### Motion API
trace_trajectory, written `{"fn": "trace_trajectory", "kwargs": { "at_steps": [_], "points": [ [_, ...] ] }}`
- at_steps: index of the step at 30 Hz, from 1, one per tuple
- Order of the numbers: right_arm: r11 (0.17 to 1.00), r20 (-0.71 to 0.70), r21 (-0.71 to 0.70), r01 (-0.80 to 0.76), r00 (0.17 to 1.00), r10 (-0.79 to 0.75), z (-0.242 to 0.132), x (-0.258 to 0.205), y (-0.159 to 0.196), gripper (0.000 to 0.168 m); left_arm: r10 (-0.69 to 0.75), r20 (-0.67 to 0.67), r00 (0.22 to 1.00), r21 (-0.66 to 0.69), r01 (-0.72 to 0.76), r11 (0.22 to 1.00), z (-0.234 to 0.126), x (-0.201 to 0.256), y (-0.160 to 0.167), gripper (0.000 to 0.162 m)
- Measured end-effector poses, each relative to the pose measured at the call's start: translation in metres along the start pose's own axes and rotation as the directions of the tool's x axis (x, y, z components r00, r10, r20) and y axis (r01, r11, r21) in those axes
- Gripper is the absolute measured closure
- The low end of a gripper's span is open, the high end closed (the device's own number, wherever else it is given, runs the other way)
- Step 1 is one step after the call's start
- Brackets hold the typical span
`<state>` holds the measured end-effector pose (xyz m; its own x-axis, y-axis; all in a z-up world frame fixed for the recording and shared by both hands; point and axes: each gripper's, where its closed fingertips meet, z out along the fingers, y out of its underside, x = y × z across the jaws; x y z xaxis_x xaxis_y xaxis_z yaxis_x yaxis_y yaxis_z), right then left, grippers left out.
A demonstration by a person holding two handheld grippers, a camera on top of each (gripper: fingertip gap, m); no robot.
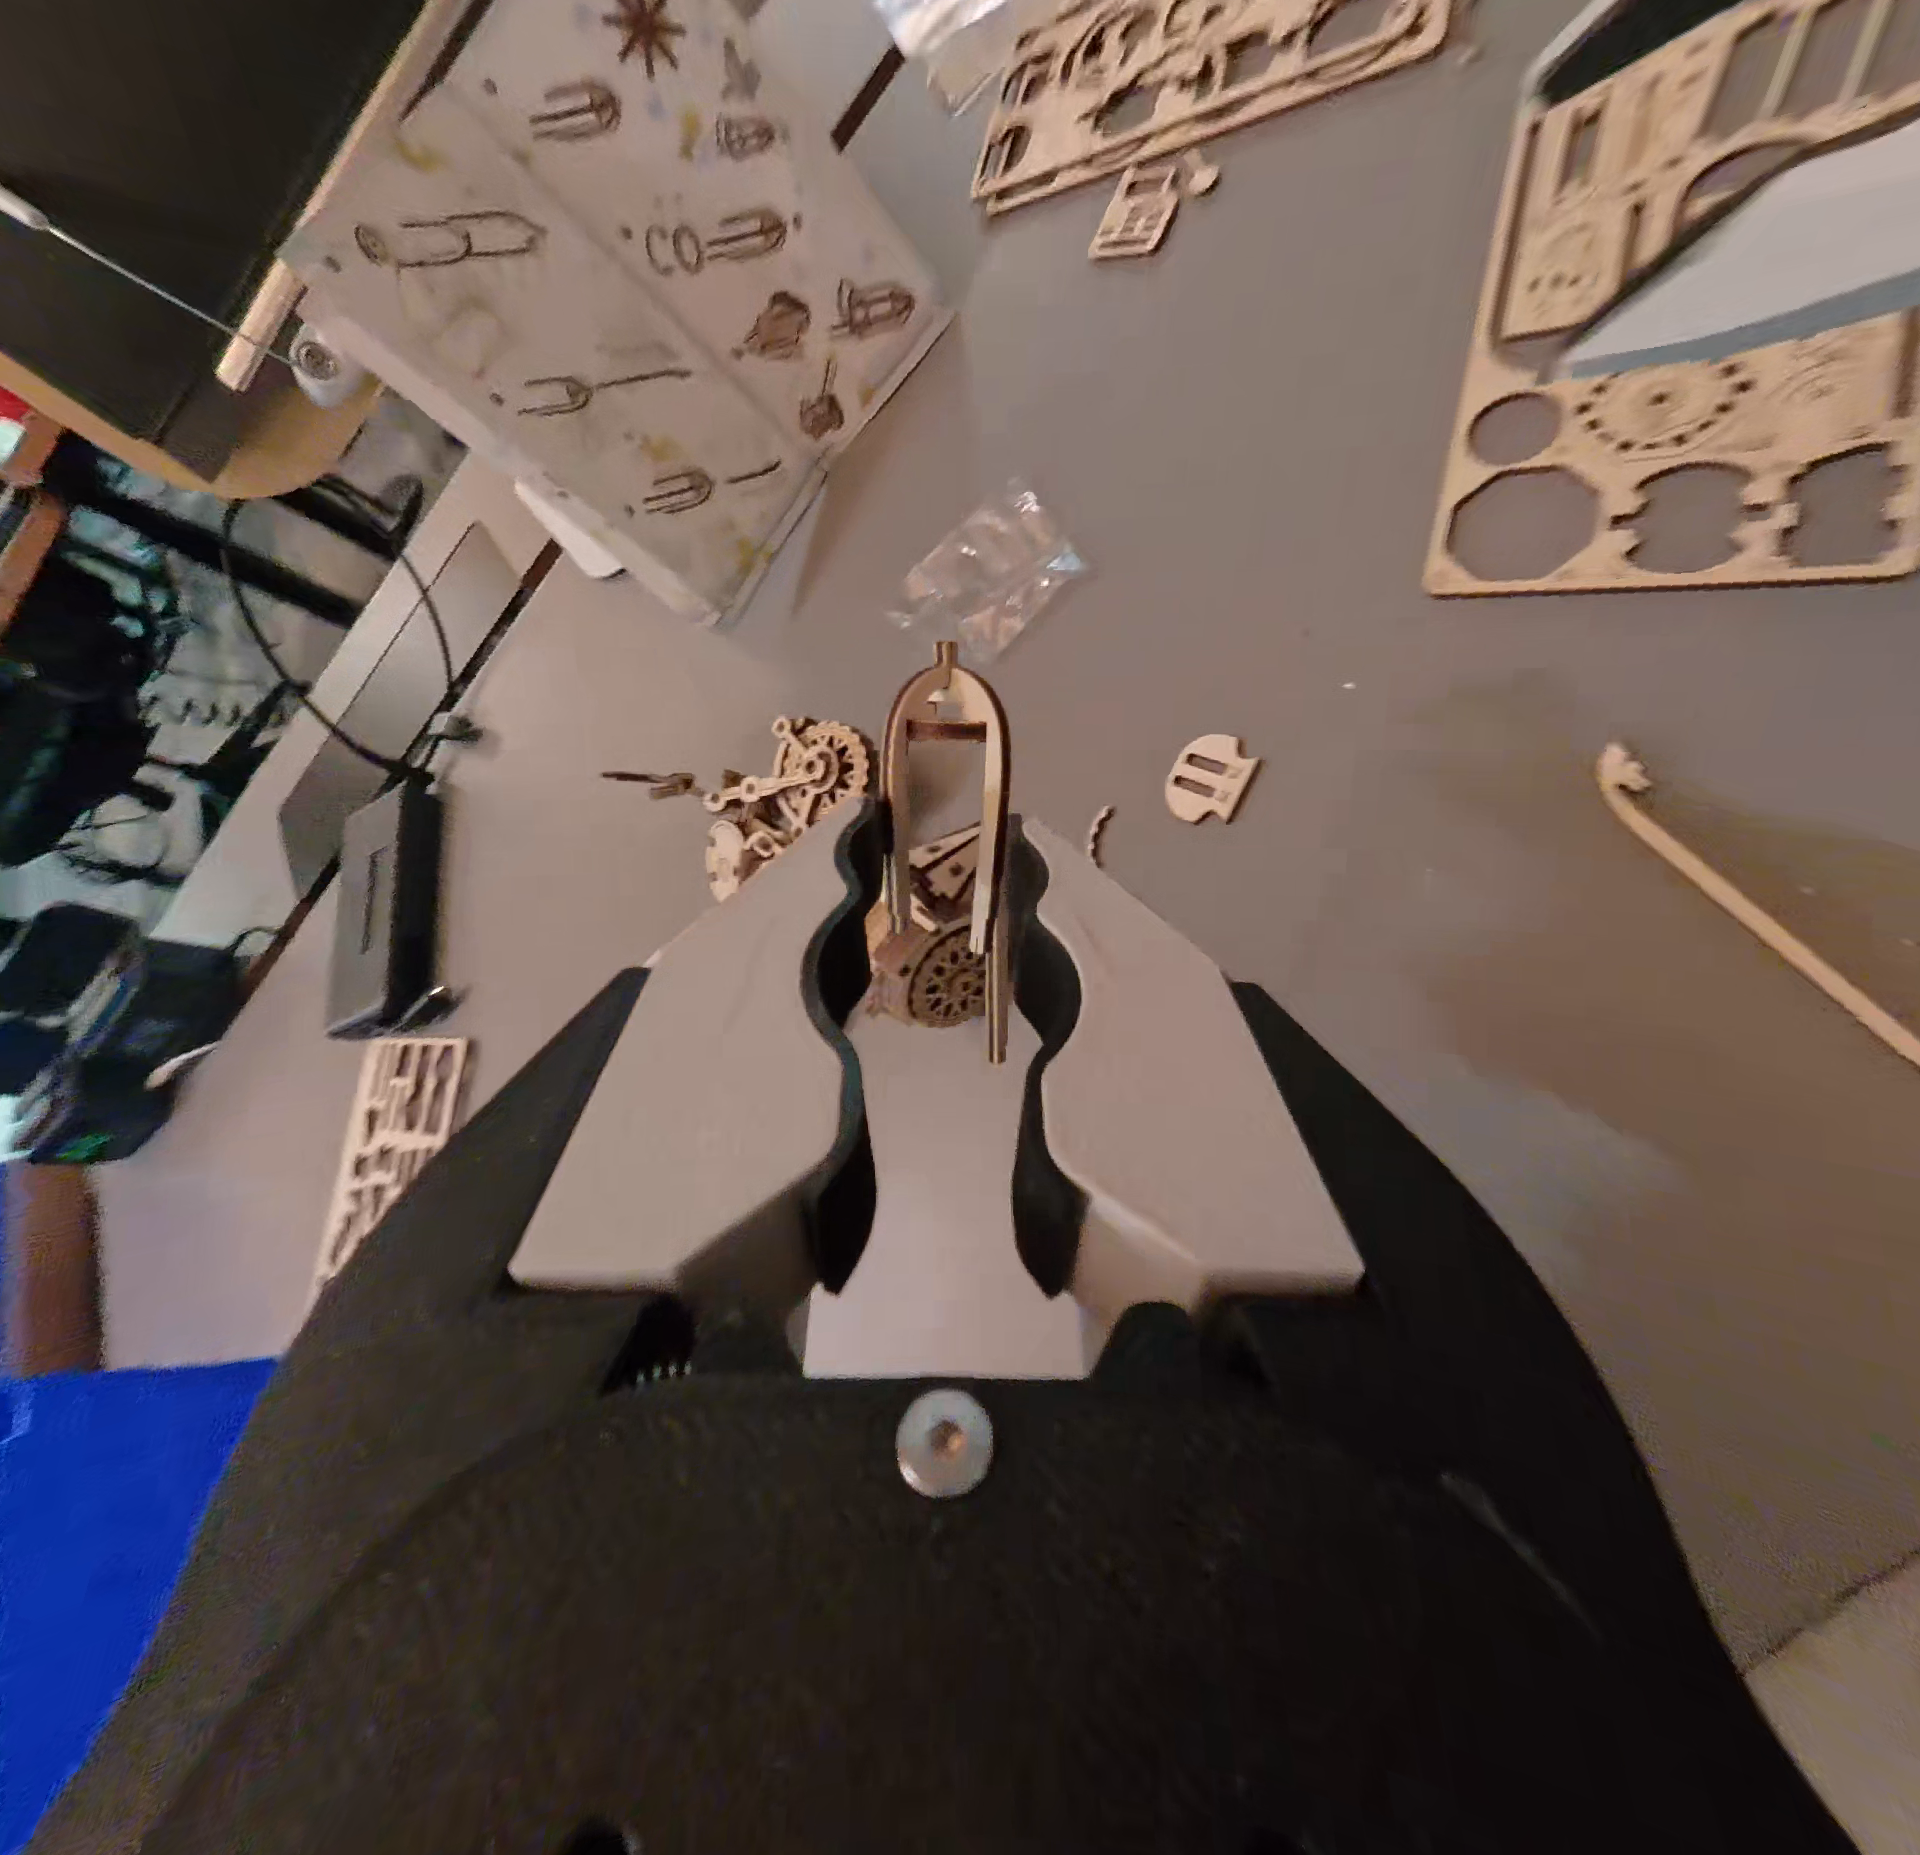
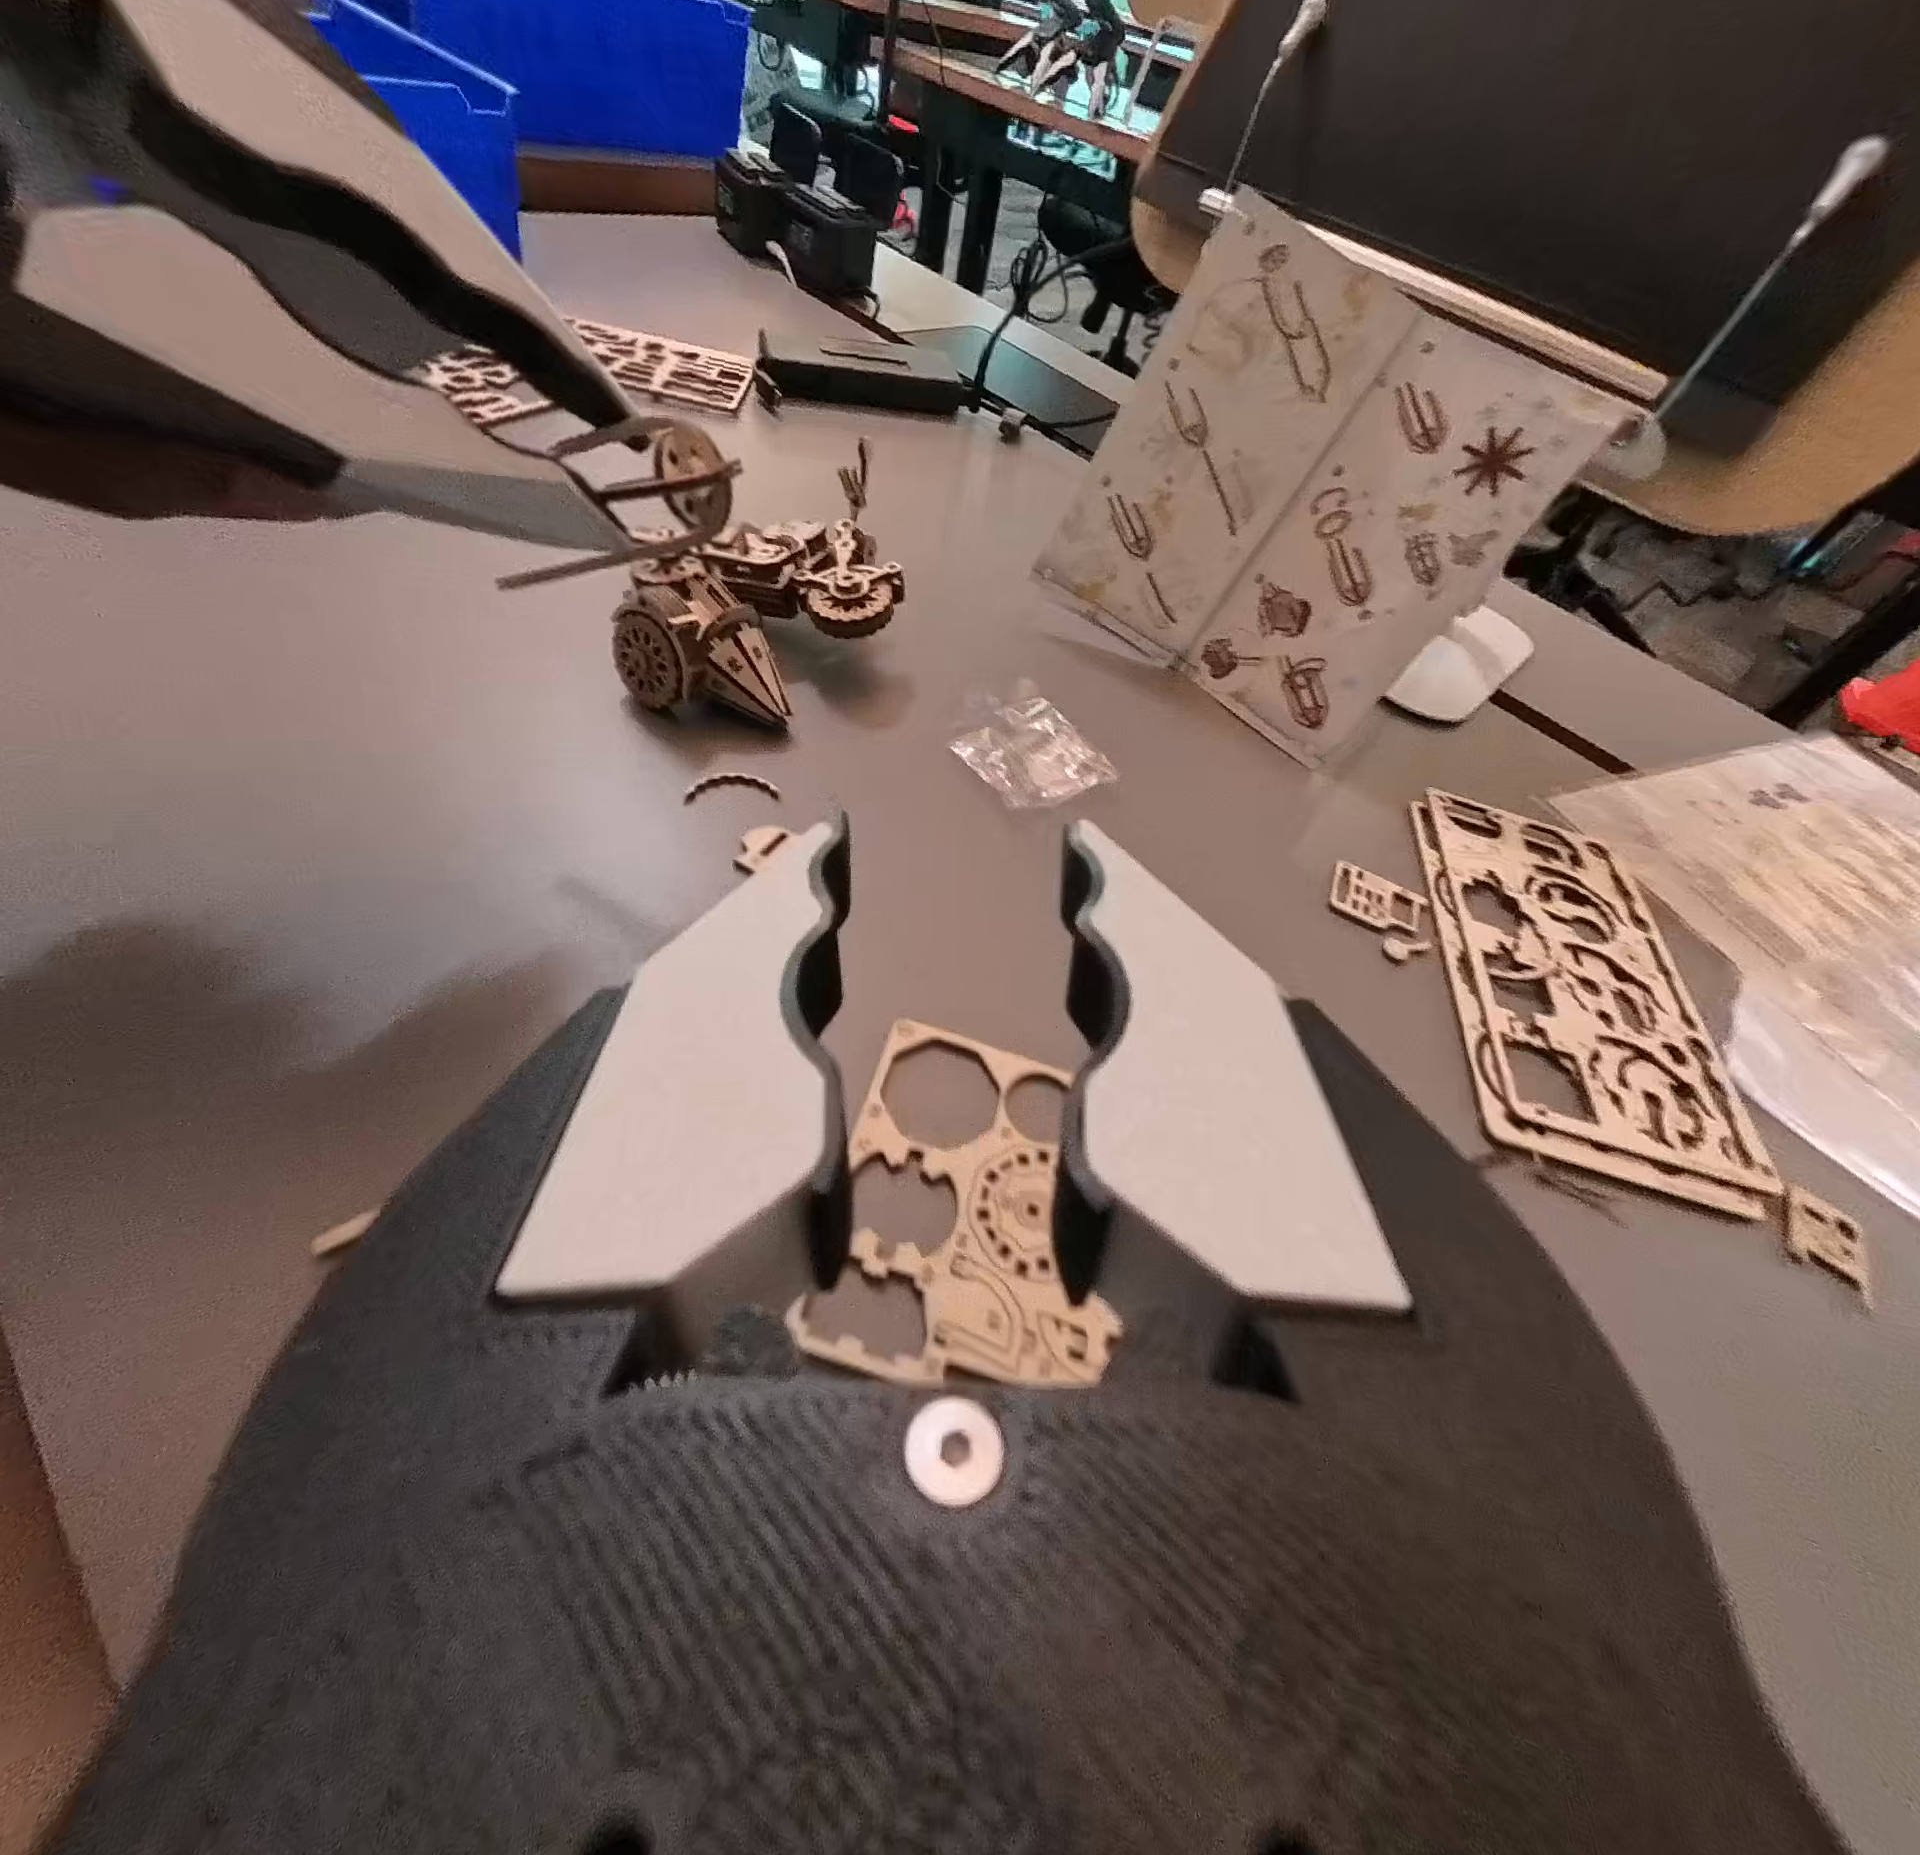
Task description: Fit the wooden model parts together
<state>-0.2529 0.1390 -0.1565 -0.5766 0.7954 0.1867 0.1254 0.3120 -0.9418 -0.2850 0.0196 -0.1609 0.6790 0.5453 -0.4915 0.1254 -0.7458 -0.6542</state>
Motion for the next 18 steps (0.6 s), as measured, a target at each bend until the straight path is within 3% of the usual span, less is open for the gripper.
{"fn": "trace_trajectory", "kwargs": {
  "at_steps": [5, 8, 11, 18],
  "points": [
    [0.981, 0.051, 0.064, -0.183, 0.982, 0.18, -0.014, 0.008, -0.004, 0.124, 0.055, 0.015, 0.998, -0.059, -0.054, 0.997, 0.01, 0.005, 0.0, 0.141],
    [0.965, 0.102, 0.069, -0.251, 0.964, 0.244, -0.01, 0.006, -0.005, 0.117, 0.03, -0.061, 0.998, -0.043, -0.033, 0.999, 0.014, 0.019, 0.0, 0.141],
    [0.968, 0.138, 0.015, -0.251, 0.959, 0.247, -0.005, -0.002, 0.004, 0.106, 0.074, -0.063, 0.995, -0.03, -0.076, 0.997, 0.015, 0.025, -0.002, 0.141],
    [0.985, 0.161, -0.048, -0.166, 0.972, 0.172, -0.004, -0.016, 0.014, 0.105, 0.127, -0.06, 0.99, -0.004, -0.127, 0.992, 0.014, 0.038, -0.006, 0.141]
  ]
}}
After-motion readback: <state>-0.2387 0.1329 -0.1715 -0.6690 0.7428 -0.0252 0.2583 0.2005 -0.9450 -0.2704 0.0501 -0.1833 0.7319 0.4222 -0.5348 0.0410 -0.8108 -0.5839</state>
